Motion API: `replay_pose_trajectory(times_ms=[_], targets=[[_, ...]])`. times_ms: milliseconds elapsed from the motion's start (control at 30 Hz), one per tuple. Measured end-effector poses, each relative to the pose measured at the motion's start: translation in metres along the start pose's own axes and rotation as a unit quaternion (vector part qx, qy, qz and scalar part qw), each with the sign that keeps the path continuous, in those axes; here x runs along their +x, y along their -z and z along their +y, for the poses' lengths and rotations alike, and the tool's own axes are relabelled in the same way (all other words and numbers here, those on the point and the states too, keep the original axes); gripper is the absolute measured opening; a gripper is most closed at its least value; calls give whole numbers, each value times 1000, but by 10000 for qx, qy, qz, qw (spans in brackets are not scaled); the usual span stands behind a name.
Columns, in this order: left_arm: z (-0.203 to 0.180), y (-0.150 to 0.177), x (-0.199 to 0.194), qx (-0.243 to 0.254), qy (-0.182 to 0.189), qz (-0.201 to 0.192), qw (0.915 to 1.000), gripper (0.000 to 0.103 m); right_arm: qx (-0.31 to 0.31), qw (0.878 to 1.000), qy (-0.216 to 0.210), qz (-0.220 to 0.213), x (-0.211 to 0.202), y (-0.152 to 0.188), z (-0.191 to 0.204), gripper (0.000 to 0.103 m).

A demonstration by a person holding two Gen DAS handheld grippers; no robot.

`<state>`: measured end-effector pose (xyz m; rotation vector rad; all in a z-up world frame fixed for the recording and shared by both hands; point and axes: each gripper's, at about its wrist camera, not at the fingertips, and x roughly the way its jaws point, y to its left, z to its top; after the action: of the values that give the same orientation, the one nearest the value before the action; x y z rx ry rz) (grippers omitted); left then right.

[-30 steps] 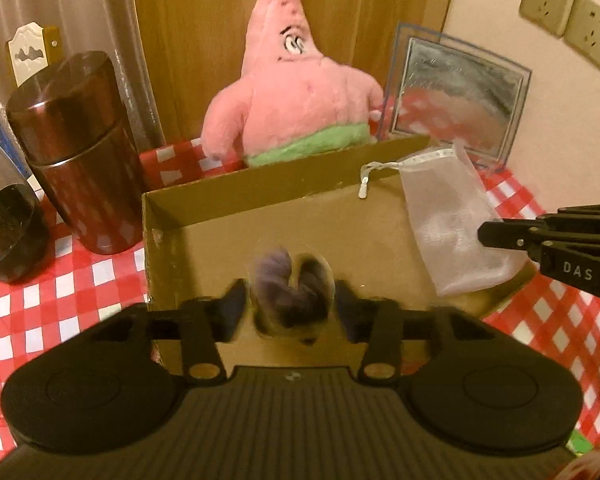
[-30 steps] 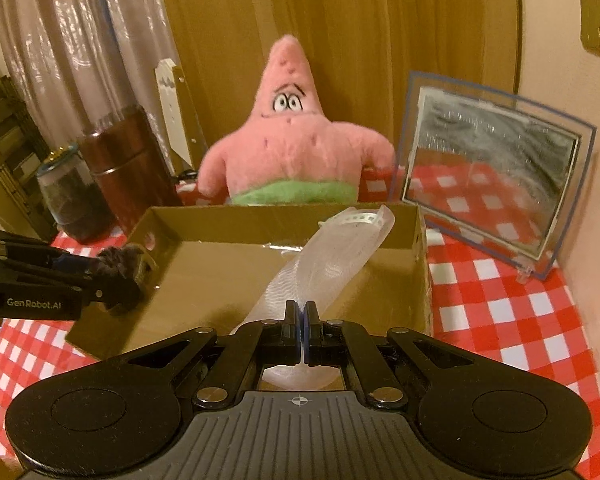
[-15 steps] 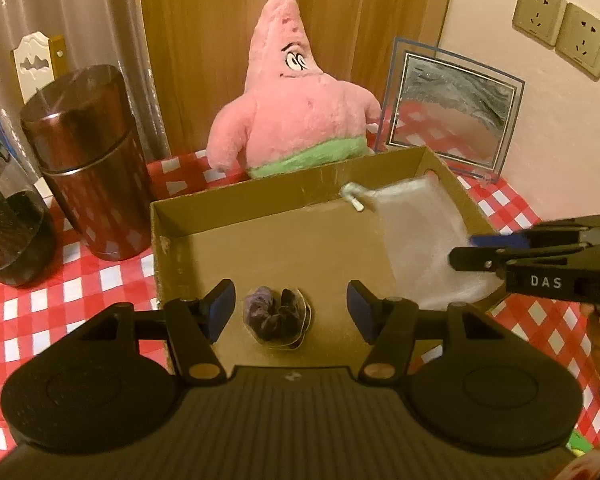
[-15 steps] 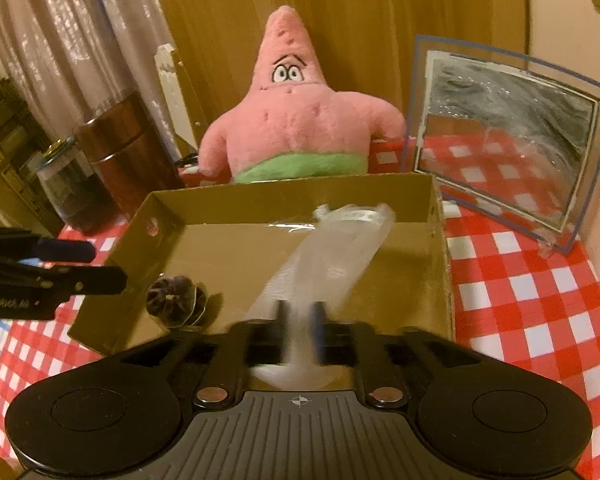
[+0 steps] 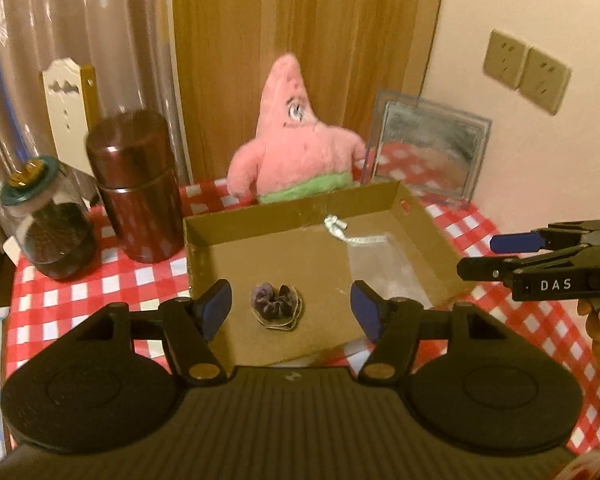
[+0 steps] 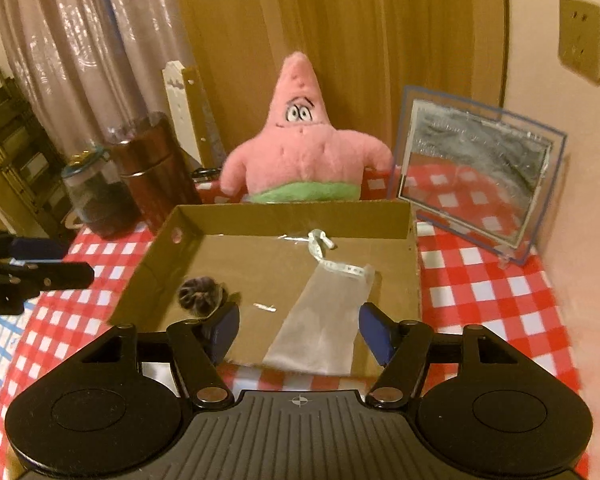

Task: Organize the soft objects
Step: 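Move both tools back from the box toward the towels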

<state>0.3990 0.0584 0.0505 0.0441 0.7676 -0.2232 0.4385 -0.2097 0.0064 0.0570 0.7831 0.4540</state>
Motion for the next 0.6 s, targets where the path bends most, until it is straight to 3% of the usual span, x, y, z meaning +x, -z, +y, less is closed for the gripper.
replay_pose_trajectory(times_ms=[300,600], targets=[[-30,36,-96,-115,-3,-397,9991,66,-157,9995,5,-259,-95,29,37,66],[-67,99,-169,-250,-32,-634,9977,72,-104,9971,-63,-754,-188,82,66,66]])
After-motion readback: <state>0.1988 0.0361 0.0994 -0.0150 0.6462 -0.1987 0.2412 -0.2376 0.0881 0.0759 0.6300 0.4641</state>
